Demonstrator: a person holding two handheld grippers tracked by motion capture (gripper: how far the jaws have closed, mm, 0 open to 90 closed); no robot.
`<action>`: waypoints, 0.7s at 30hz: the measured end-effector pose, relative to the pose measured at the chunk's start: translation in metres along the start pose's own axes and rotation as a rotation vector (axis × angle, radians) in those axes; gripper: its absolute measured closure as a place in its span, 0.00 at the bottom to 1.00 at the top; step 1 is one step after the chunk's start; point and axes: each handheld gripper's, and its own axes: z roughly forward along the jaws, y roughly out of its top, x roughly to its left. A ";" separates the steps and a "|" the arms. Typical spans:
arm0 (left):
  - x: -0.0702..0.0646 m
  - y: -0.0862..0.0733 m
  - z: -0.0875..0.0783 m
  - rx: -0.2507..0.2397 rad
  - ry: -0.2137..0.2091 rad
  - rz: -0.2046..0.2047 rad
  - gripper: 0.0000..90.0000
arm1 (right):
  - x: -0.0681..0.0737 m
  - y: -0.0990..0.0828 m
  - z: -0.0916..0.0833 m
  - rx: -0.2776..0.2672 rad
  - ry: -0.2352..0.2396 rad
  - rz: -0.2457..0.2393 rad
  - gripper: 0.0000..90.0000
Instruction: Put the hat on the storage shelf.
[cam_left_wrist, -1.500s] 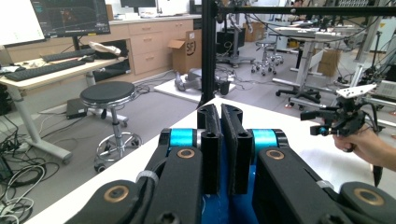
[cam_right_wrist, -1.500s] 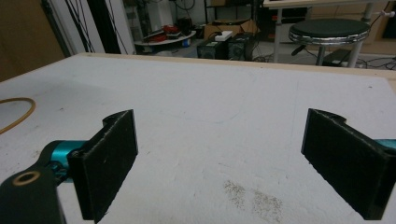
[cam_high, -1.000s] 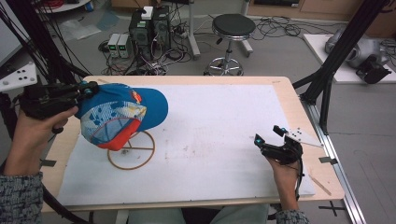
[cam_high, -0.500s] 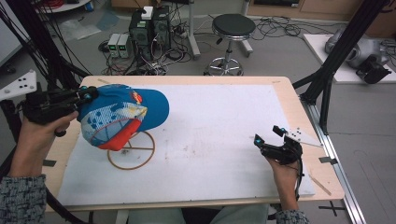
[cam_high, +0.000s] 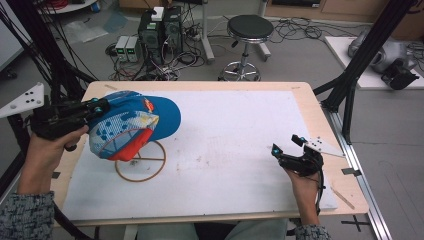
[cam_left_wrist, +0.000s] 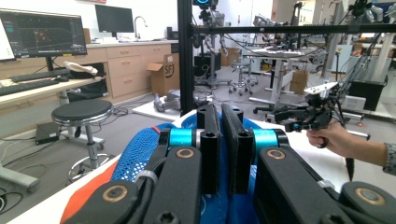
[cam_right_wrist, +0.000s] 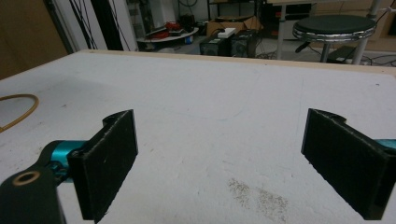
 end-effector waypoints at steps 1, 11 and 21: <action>0.001 -0.001 -0.001 -0.004 0.001 0.000 0.95 | 0.000 0.000 0.000 -0.002 0.000 0.004 0.11; 0.007 -0.007 -0.001 -0.026 0.007 0.015 0.86 | 0.000 0.000 0.000 0.001 0.000 0.005 0.11; 0.007 -0.010 0.004 -0.020 0.018 0.043 0.73 | -0.001 0.000 0.000 0.002 0.002 0.005 0.11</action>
